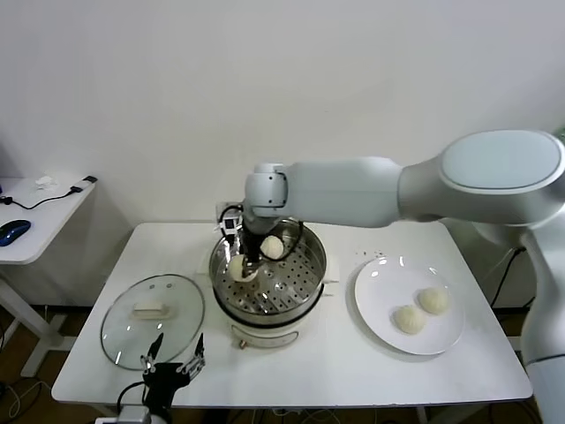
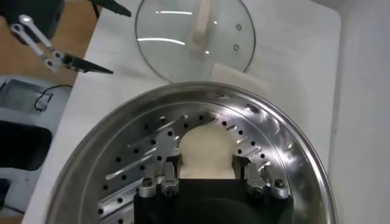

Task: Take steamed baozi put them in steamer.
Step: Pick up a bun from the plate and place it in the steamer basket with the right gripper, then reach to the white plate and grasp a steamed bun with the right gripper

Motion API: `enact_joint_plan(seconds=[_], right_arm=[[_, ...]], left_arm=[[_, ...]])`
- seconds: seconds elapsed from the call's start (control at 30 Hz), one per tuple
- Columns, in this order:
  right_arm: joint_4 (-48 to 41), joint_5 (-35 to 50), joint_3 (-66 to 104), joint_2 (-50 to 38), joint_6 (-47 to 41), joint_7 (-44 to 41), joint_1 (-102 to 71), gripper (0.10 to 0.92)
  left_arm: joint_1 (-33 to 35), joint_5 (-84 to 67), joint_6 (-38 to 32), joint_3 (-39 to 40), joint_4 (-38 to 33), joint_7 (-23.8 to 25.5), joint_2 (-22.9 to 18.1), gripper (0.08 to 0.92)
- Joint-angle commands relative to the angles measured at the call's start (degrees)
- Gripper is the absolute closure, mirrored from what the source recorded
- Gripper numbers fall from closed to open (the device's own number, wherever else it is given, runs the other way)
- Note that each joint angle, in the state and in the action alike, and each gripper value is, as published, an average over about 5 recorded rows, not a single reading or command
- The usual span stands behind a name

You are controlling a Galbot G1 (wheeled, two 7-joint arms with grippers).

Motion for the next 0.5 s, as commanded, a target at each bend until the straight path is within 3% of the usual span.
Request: enact_joint_plan(seconds=[0.03, 0.3, 0.5], right_arm=[[-4.4, -1.9, 0.6, 2.8, 0.2, 0.5, -4.1, 0.427], [-1.9, -3.1, 1.8, -0.5, 4.2, -2.7, -1.5, 0.230], [4.4, -3.8, -0.4, -9.3, 11.3, -11.1, 8.8, 0.203]], left_arm=[[-0.1, 0.0, 0.1, 0.1, 0.0, 0.0, 0.0, 0.177], [-0.3, 0.1, 0.1, 0.2, 0.2, -0.1, -0.1, 0.177], [0.0, 0.3, 0.0, 0.4, -0.2, -0.1, -0.2, 0.177]])
